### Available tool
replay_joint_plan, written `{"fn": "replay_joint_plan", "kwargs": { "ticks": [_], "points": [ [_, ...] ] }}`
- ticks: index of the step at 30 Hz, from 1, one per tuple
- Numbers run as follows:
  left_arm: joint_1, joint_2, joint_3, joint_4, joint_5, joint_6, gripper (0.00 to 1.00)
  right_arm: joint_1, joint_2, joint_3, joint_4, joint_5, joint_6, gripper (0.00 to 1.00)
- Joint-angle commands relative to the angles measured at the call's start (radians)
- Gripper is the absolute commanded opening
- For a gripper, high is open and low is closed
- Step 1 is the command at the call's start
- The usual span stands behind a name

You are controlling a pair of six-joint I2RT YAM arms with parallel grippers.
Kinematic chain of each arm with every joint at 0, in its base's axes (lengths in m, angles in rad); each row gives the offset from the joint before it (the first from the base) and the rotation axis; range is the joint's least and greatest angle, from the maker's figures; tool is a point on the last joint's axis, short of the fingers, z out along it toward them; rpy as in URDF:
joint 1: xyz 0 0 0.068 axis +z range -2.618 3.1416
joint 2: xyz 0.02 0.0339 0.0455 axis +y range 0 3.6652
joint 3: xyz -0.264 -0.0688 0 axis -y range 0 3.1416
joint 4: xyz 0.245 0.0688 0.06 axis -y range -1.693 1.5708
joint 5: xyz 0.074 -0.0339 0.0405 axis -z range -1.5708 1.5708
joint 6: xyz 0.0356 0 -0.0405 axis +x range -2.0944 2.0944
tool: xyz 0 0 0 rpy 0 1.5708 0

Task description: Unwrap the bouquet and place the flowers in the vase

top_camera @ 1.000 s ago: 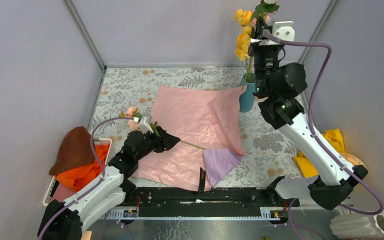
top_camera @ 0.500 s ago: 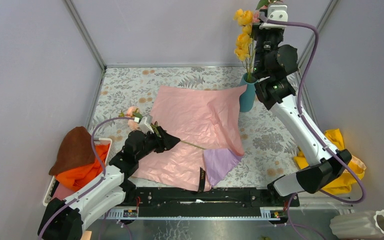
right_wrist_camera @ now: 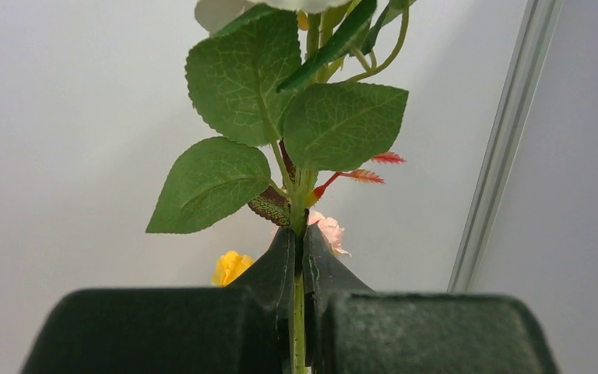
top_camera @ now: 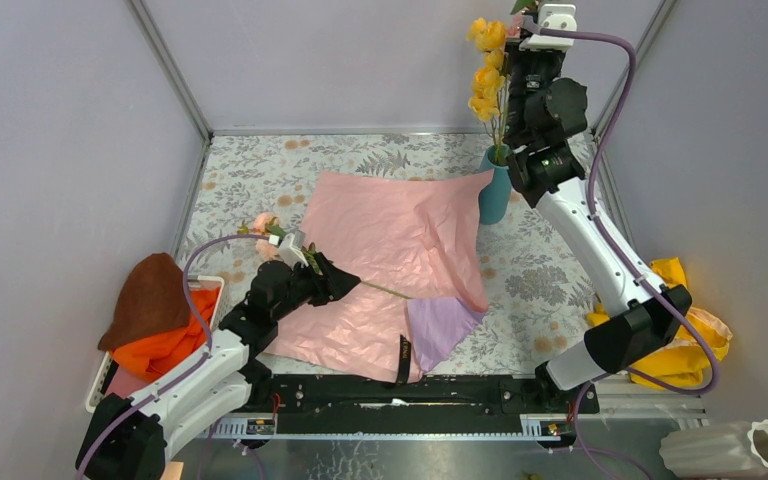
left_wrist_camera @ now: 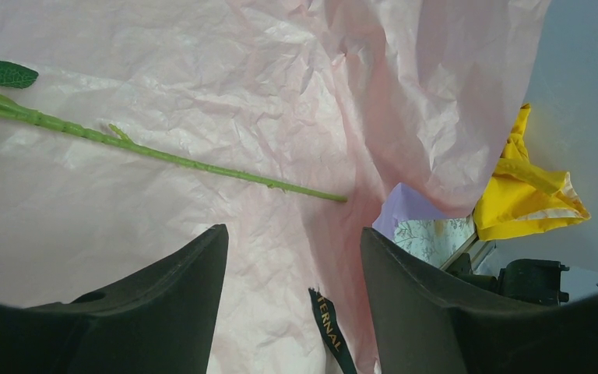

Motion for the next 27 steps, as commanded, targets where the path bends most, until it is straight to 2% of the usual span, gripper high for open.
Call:
{"fn": "replay_joint_plan", "kwargs": {
  "ticks": [1,13,20,23,27],
  "points": [
    [-0.005,-0.006,0.016,0.053,-0.015,0.01,0.7,-0.009,-0.02,-0.044,0.08,-0.019,0.061,0.0],
    [-0.004,-0.025,0.005,0.05,-0.011,0.003,0.7,-0.036,-0.053,-0.341,0.16,0.006,0.195,0.0],
    [-0.004,-0.024,0.001,0.054,-0.015,0.004,0.7,-0.043,-0.062,-0.451,0.162,0.003,0.263,0.0],
    [-0.004,-0.019,0.001,0.056,-0.014,0.004,0.7,-0.043,-0.069,-0.483,0.163,0.012,0.278,0.04],
    [-0.004,-0.021,-0.001,0.057,-0.014,0.003,0.7,-0.043,-0.079,-0.501,0.162,0.029,0.286,0.04]
  ]
}}
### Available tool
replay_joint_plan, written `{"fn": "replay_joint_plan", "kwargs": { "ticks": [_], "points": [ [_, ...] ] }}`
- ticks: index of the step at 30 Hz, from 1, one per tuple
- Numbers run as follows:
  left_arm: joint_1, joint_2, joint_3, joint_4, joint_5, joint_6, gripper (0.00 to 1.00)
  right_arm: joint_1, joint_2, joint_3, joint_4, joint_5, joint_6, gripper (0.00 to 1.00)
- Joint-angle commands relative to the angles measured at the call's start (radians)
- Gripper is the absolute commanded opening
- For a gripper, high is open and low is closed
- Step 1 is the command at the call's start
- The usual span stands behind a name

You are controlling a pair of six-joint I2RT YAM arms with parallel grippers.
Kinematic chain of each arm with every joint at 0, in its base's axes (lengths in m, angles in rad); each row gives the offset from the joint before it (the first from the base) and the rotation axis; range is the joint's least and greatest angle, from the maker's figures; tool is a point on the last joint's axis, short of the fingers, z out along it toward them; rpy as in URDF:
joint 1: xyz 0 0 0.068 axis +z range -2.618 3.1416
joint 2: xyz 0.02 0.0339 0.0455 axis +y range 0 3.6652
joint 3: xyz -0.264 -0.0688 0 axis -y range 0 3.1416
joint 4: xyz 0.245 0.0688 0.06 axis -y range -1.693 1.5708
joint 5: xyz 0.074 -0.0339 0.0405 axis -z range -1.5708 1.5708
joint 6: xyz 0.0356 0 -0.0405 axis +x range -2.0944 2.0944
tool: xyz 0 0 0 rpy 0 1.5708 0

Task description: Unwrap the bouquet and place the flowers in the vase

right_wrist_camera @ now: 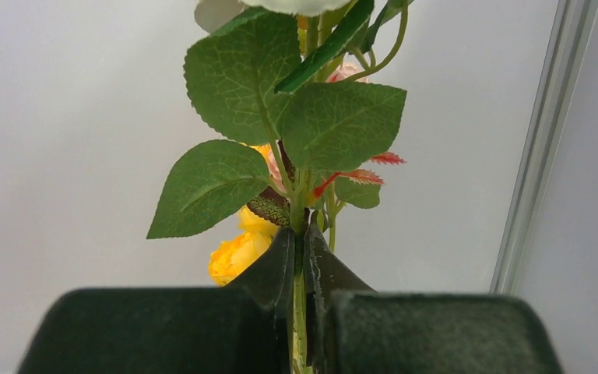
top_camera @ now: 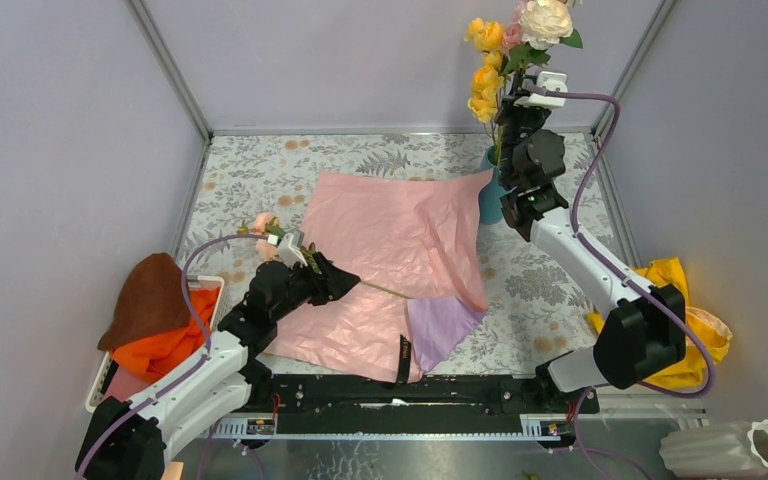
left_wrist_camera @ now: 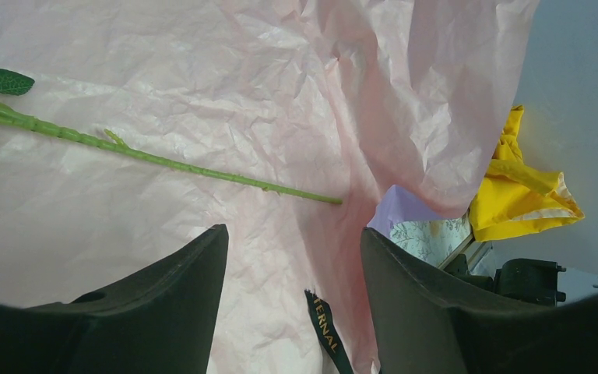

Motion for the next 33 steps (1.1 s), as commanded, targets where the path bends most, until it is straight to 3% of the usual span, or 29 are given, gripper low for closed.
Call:
{"fn": "replay_joint_plan", "kwargs": {
  "ticks": [1,16,33],
  "points": [
    [-0.004,-0.003,-0.001,0.057,-0.014,0.004,0.7,-0.005,-0.005,-0.045,-0.086,0.045,0.039,0.04],
    [-0.003,0.004,-0.016,0.086,-0.003,-0.01,0.7,-0.005,-0.104,-0.018,-0.196,0.048,0.009,0.05],
    [-0.004,0.02,-0.018,0.1,0.006,-0.003,0.7,-0.005,0.065,0.185,-0.149,0.089,-0.087,0.04]
  ]
}}
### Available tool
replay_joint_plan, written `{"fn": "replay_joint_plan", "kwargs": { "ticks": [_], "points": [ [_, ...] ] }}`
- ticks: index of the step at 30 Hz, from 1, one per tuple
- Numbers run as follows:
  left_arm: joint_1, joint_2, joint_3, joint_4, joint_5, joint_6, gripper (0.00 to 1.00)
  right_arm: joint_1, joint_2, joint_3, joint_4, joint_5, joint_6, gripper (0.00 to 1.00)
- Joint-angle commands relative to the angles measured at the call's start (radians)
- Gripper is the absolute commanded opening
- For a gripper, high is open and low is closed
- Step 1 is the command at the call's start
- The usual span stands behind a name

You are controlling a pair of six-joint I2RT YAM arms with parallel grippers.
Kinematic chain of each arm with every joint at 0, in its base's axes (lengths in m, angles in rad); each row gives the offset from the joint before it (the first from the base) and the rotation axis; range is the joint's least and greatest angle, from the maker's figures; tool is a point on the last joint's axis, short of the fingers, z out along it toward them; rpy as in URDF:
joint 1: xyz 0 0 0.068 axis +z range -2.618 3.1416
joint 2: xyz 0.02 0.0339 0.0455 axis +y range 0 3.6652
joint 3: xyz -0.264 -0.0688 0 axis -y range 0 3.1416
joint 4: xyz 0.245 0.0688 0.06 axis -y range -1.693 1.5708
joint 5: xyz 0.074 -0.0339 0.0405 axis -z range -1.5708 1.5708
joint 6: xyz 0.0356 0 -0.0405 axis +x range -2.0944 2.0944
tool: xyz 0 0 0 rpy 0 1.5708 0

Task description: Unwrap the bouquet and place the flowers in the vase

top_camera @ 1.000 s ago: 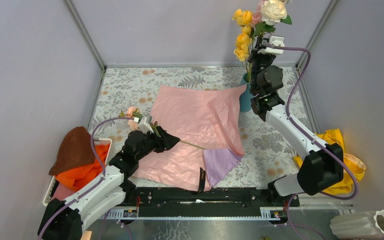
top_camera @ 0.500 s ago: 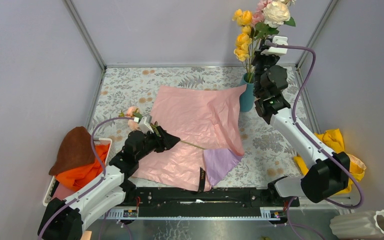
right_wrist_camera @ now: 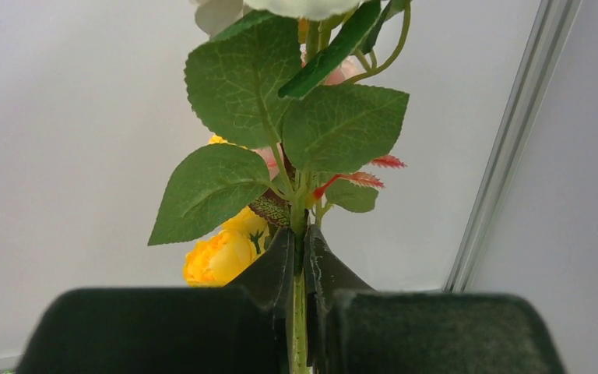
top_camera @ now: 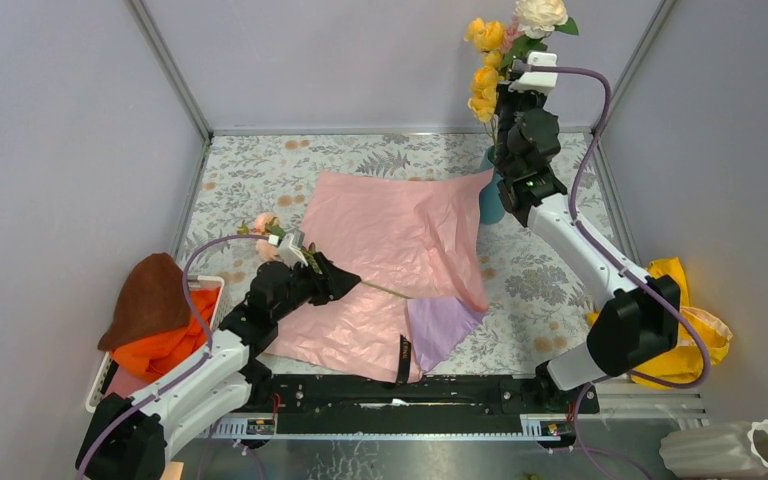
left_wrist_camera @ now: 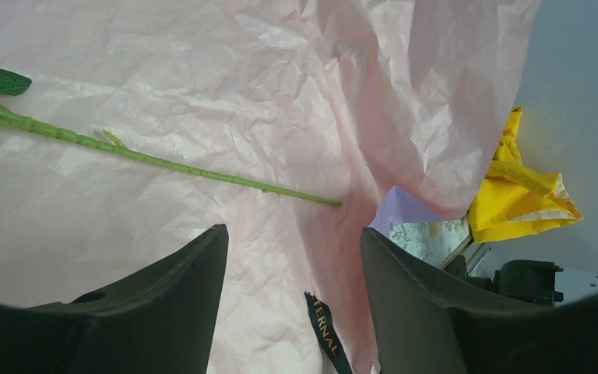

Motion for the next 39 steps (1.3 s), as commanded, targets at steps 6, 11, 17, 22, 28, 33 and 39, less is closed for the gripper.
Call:
{"fn": "replay_joint_plan", "kwargs": {
  "ticks": [6,11,17,22,28,33,39],
  "points": [
    [-0.004,0.018,-0.017,0.085,0.002,0.007,0.7,-0.005,0.063,0.133,0.013,0.031,-0.08,0.04],
    [-0.004,0.039,-0.022,0.105,0.01,0.003,0.7,-0.005,0.097,0.192,0.017,0.029,-0.116,0.04],
    [-0.004,0.04,-0.027,0.109,0.009,0.002,0.7,-0.005,0.089,0.166,0.015,0.027,-0.101,0.04],
    [-0.004,0.038,-0.029,0.109,0.009,0.0,0.7,-0.007,0.059,0.029,0.044,0.045,-0.045,0.05],
    [-0.004,0.033,-0.032,0.106,0.012,-0.003,0.7,-0.009,0.032,-0.141,0.068,0.05,0.06,0.17],
    [-0.004,0.007,-0.036,0.087,0.002,0.0,0.7,-0.009,0.0,-0.221,0.071,0.047,0.113,0.45],
    [-0.004,0.014,-0.037,0.095,0.004,-0.003,0.7,-0.009,-0.086,-0.282,0.064,0.045,0.145,0.69]
  ]
}}
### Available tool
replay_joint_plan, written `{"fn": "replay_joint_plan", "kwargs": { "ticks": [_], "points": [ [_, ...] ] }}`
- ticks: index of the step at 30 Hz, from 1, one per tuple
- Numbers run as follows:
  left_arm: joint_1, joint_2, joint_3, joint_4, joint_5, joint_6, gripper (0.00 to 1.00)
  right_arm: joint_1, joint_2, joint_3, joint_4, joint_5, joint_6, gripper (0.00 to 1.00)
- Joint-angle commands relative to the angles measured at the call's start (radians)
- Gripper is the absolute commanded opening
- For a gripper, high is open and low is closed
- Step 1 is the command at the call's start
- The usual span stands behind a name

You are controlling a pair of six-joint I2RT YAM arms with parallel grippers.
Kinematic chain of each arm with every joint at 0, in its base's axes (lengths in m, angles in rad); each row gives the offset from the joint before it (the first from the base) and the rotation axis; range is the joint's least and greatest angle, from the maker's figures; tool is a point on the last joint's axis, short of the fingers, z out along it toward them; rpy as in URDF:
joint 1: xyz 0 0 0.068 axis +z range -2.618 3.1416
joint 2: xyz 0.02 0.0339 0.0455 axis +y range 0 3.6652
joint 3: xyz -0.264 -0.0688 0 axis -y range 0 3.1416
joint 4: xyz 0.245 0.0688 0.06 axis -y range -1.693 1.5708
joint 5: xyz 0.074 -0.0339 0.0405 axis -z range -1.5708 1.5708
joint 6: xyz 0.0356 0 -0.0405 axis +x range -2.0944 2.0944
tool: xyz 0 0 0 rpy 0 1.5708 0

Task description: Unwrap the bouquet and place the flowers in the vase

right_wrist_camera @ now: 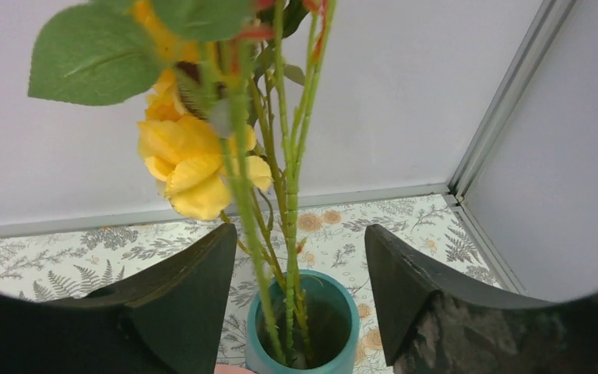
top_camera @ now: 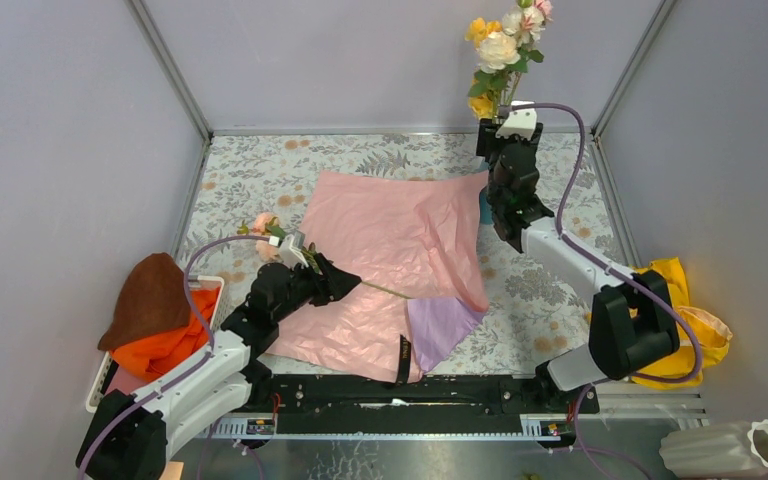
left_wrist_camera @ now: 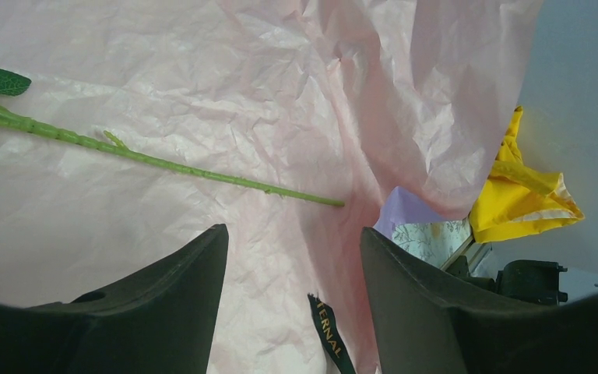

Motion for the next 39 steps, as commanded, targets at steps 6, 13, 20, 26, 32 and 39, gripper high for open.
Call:
{"fn": "replay_joint_plan", "kwargs": {
  "ticks": [6,13,20,26,32,39],
  "points": [
    [-0.004,0.007,-0.017,0.059,0.007,-0.006,0.7,-0.005,-0.265,-0.053,0.004,0.006,0.098,0.99],
    [-0.004,0.009,-0.02,0.067,0.012,-0.015,0.7,-0.005,-0.426,-0.041,-0.113,-0.076,0.174,1.0],
    [-0.004,-0.049,0.112,-0.102,-0.067,0.044,0.69,-0.004,-0.524,0.097,-0.384,-0.452,0.362,1.0],
    [-0.004,-0.16,0.376,-0.52,-0.506,-0.004,0.68,0.15,-0.494,0.206,-0.546,-0.65,0.399,0.98],
    [-0.004,-0.327,0.512,-0.744,-0.778,-0.012,0.69,0.442,-0.382,0.205,-0.682,-0.539,0.347,0.87],
    [-0.004,-0.481,0.539,-0.866,-0.858,-0.023,0.7,0.55,-0.242,0.051,-0.767,-0.518,0.411,0.7]
  ]
}}
